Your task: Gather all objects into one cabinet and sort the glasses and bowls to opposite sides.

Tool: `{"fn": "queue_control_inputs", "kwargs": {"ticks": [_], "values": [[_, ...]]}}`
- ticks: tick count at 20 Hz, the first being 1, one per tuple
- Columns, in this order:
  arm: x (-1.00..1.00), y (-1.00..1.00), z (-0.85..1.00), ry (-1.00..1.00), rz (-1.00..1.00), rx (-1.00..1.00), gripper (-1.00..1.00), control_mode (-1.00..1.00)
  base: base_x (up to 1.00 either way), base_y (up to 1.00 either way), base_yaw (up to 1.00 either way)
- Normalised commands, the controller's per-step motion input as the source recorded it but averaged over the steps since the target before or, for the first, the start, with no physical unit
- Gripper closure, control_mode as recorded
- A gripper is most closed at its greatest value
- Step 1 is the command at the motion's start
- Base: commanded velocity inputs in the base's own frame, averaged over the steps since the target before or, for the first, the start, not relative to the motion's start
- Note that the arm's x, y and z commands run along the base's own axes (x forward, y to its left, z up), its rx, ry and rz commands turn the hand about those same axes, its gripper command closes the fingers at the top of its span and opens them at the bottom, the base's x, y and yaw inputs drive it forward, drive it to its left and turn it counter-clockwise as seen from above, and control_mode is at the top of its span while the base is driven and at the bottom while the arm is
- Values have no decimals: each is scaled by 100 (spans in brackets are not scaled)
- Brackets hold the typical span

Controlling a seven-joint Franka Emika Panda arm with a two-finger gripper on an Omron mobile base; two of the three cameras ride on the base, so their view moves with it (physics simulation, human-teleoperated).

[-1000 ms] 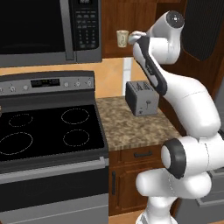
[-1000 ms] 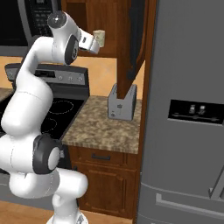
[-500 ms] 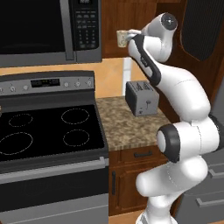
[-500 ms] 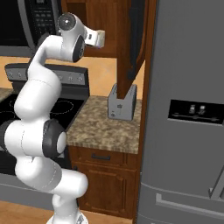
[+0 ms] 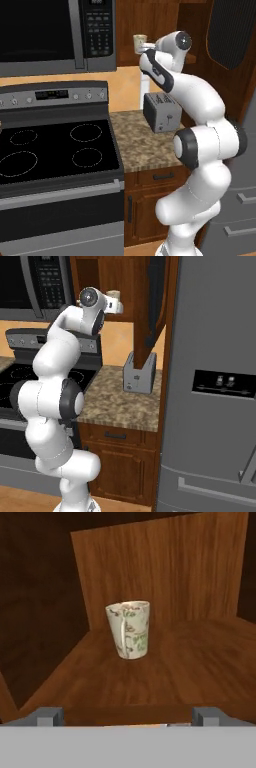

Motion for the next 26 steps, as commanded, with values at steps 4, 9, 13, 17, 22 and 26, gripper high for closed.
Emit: {"fn": "queue_control_inputs", "kwargs": {"ticks": [4, 9, 13, 17, 22, 26], "values": [[74, 0, 0, 1, 0, -4, -100, -100, 0, 0, 0], [72, 0, 2, 0, 0, -6, -100, -100, 0, 0, 0], [80, 0, 0, 0, 0, -6, -100, -100, 0, 0, 0], [71, 0, 0, 0, 0, -4, -100, -100, 0, 0, 0], [41, 0, 0, 2, -2, -1, 100, -100, 0, 0, 0], [14, 0, 0, 10, 0, 0, 100, -100, 0, 0, 0]]}}
